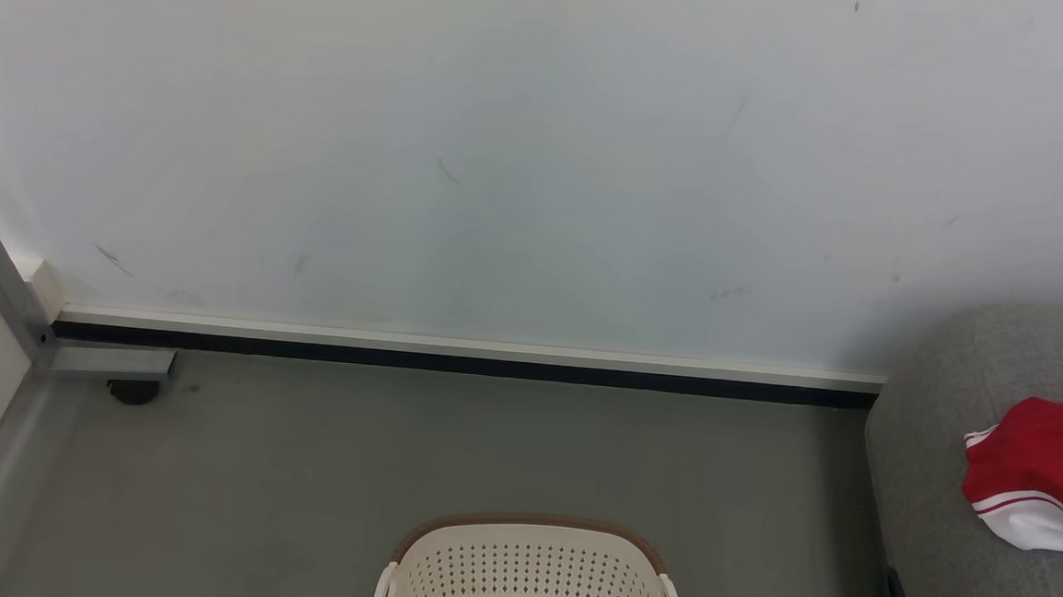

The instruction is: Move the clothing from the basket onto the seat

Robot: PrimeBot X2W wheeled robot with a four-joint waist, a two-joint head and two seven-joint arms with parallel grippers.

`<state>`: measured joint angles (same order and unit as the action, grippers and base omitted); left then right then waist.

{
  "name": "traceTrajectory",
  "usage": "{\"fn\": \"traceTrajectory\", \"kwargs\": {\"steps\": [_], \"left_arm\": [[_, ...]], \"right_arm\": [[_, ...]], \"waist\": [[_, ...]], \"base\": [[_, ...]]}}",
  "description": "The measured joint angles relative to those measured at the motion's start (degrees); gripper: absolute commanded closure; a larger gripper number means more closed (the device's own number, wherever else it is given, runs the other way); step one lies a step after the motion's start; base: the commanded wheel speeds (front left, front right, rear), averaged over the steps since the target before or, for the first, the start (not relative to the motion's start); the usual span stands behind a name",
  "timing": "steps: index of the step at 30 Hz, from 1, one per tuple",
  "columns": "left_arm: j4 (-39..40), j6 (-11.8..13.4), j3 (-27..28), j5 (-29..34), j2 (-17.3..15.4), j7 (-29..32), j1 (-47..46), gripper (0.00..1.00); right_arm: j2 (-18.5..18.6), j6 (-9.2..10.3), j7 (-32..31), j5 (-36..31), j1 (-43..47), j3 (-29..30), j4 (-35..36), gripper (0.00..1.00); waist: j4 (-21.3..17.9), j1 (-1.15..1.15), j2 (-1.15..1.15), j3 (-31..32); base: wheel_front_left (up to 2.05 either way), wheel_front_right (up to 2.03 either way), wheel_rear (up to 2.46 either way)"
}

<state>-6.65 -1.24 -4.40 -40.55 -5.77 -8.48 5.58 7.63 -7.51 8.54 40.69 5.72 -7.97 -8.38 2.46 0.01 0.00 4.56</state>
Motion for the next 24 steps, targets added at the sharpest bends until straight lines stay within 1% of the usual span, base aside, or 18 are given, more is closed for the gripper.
{"fn": "traceTrajectory", "kwargs": {"steps": [5,11,24], "left_arm": [[-0.5,-0.3,0.5,-4.1,0.2,0.9,-0.7,1.0],[-1.2,-1.2,1.3,-9.7,0.2,2.0,-1.7,1.0],[-2.3,-2.2,2.5,-18.6,0.5,4.0,-3.6,1.0]], "right_arm": [[0.0,0.0,-1.0,4.4,-0.9,0.8,-0.4,1.0],[-0.2,0.0,-2.2,9.9,-2.0,1.9,-1.0,1.0],[-0.5,0.02,-4.5,19.4,-4.2,3.9,-2.0,1.0]], "waist": [[-0.1,0.0,0.0,-0.2],[-0.3,0.0,0.0,-0.6],[-0.6,0.0,0.0,-1.2]], "base": [[0.0,0.0,0.0],[0.0,0.0,0.0],[0.0,0.0,0.0]]}}
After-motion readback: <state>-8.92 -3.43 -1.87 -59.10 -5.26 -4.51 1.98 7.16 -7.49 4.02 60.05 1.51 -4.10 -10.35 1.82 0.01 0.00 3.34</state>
